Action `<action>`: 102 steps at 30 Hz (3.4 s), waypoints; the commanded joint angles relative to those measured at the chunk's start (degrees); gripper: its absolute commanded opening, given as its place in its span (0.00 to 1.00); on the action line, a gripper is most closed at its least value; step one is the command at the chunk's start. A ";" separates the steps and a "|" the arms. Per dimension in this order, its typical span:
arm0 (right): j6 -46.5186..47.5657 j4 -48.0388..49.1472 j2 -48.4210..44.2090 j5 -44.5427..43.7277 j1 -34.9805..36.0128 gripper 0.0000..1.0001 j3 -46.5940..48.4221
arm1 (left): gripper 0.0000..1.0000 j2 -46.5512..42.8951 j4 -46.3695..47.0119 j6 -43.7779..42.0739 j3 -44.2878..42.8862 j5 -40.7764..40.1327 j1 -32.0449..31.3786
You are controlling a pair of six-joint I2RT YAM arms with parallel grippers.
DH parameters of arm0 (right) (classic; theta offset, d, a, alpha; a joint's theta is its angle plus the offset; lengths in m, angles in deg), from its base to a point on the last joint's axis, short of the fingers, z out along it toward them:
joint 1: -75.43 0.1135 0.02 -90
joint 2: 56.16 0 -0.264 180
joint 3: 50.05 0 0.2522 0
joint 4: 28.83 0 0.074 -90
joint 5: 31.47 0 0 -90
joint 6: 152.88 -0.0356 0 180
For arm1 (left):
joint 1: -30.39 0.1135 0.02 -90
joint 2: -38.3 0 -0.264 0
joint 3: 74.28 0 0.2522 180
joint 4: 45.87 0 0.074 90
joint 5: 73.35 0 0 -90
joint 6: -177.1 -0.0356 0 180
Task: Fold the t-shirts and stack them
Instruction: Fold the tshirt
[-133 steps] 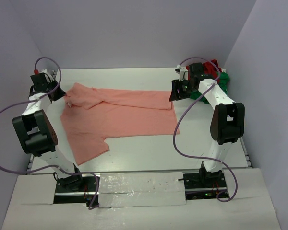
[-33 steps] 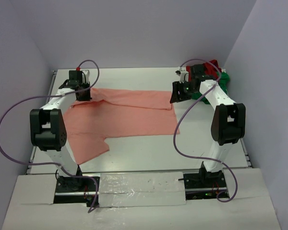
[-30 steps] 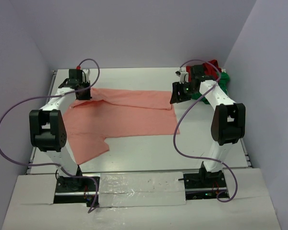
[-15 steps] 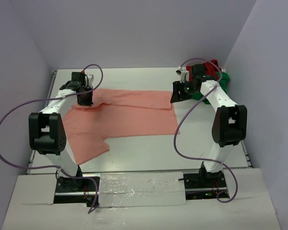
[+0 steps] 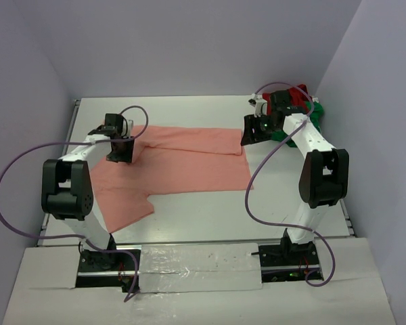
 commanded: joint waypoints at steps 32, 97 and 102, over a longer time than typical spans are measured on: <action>2.28 -0.56 -2.57 -0.26 -1.81 0.58 -0.93 | 0.53 11.59 16.74 8.49 -8.71 2.64 15.85; 5.89 -14.71 -15.39 -11.59 -3.57 0.61 -9.28 | 0.51 -10.92 -37.40 -17.61 -10.56 29.89 17.78; 6.15 -15.85 -16.80 -12.56 -3.75 0.61 -9.10 | 0.51 -8.10 -42.50 -22.18 -7.76 25.41 18.13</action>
